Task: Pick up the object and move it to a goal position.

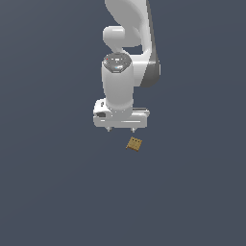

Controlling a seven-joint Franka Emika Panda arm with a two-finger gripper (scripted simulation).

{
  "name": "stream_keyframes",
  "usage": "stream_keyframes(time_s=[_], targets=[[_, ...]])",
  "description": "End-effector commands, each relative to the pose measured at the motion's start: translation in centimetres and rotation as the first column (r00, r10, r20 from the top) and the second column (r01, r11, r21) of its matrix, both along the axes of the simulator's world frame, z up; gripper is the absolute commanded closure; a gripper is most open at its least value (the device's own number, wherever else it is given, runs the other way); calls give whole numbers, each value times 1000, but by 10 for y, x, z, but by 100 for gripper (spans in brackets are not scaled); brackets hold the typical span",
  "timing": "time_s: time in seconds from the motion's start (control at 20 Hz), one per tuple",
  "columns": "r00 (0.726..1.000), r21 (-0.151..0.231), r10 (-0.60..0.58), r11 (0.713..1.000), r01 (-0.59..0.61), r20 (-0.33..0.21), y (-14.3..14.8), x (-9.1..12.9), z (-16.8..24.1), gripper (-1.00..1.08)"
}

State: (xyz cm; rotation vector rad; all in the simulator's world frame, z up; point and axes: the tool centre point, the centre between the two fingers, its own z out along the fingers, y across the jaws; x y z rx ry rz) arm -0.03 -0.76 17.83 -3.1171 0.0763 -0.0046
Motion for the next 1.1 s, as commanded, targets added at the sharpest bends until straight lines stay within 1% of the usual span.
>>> stream_keyframes(time_s=[0.0, 0.15, 0.35, 0.5, 0.75, 1.05], targets=[[1000, 0, 0, 1000, 0, 0, 0, 0, 0, -92], [1000, -5, -9, 1000, 9, 0, -5, 0, -1, -92], [999, -24, -42, 999, 42, 1, -24, 0, -5, -92], [999, -29, -51, 998, 51, 2, -29, 0, -6, -92], [999, -27, -55, 998, 55, 2, -26, 0, -8, -92], [996, -26, -92, 995, 92, 1, -14, 0, -21, -92]])
